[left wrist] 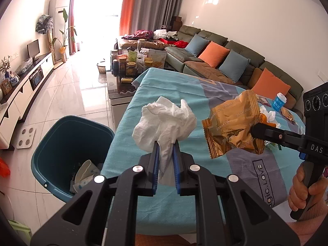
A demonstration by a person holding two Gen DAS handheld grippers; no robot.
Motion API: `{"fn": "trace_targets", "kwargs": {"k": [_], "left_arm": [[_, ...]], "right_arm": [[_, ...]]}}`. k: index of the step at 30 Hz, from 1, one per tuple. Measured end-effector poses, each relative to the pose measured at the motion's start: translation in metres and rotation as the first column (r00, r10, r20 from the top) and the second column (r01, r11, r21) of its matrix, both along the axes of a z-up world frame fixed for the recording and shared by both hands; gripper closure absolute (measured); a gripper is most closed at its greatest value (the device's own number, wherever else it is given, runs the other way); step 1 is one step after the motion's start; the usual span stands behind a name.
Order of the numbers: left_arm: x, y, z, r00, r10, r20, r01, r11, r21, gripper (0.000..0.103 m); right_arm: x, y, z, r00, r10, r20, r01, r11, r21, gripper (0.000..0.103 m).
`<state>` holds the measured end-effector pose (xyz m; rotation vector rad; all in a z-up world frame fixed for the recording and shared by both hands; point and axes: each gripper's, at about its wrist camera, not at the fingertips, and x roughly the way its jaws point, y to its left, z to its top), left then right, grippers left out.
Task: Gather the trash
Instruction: 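Carry the tissue and gold wrapper over the teal bin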
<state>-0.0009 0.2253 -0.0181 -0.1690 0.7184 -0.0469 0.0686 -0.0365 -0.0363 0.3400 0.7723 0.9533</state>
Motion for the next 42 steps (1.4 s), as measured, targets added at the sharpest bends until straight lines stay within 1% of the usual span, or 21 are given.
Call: {"fn": "trace_targets", "kwargs": {"k": [8,21,37,42], "left_arm": [[-0.005,0.014,-0.001,1.000,0.028,0.002,-0.028,1.000,-0.001,0.090],[-0.017,0.046,-0.004,0.995,0.104,0.002,-0.104,0.995,-0.001,0.090],[-0.028,0.079,-0.008,0.982,0.189,-0.004,-0.189,0.982,-0.007,0.090],[-0.032,0.091,-0.010,0.976,0.216,-0.011,-0.216,0.976,-0.017,0.090]], "right_arm": [[0.001,0.012,0.001,0.999,0.033,0.007,-0.033,0.999,-0.001,0.100],[0.004,0.041,0.004,0.995,0.099,0.002,-0.099,0.995,0.007,0.100],[0.005,0.081,0.005,0.984,0.179,-0.009,-0.179,0.984,0.003,0.100],[0.008,0.091,0.003,0.978,0.207,-0.031,-0.206,0.978,0.014,0.100]]}}
